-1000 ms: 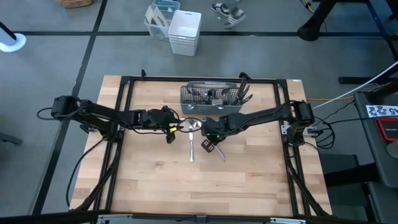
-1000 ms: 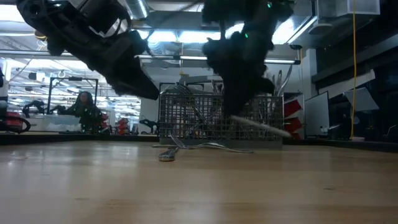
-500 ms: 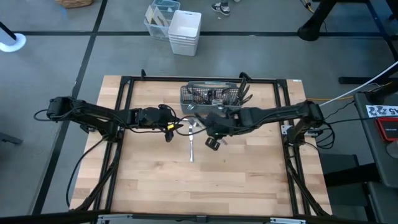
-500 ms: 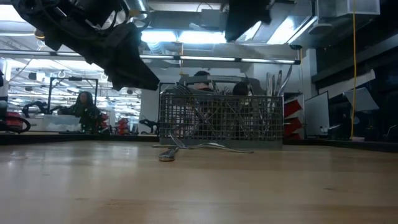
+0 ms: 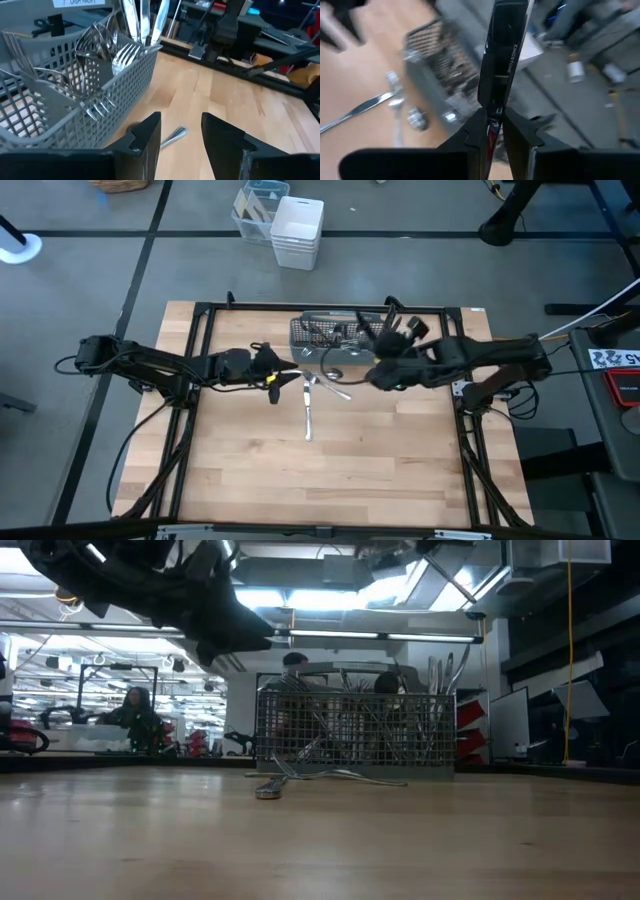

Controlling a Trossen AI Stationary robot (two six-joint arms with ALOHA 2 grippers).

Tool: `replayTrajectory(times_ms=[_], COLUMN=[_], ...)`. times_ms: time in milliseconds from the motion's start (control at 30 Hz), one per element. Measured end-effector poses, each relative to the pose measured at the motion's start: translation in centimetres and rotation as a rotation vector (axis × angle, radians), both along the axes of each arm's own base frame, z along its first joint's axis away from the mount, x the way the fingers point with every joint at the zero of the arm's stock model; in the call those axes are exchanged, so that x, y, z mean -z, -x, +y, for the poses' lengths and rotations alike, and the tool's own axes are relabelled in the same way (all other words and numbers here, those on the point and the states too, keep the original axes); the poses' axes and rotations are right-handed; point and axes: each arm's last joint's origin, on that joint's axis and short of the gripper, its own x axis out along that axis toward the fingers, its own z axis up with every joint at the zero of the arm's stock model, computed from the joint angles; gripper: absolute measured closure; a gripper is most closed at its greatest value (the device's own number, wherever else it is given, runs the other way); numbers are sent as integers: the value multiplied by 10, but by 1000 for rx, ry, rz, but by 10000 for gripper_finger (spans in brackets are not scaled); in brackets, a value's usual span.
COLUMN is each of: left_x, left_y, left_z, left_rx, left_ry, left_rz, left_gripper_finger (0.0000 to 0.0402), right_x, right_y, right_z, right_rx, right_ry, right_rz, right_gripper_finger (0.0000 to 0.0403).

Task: Sort silverware
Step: Put the knife into the silverware rack

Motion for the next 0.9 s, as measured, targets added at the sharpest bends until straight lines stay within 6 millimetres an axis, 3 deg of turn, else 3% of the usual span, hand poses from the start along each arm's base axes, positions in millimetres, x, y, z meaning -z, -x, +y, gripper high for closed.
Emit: replayTrajectory(times_ms=[167, 533, 900], left_x=[-1, -2, -2], left_y=[0, 0, 0], left_z=[0, 1, 1], left_rx=[0, -24, -52], left_ry=[-1, 22, 17], left_rz=[-13, -25, -24], left_gripper_finger=[269, 269, 269], right_x=[5, 54, 101], right_y=[19, 52, 38], right_z=[-7, -17, -40], right_rx=[75, 180, 167], right_ry=[147, 259, 319], right_rz=[0, -204, -338], right_gripper_finger=[345, 345, 345])
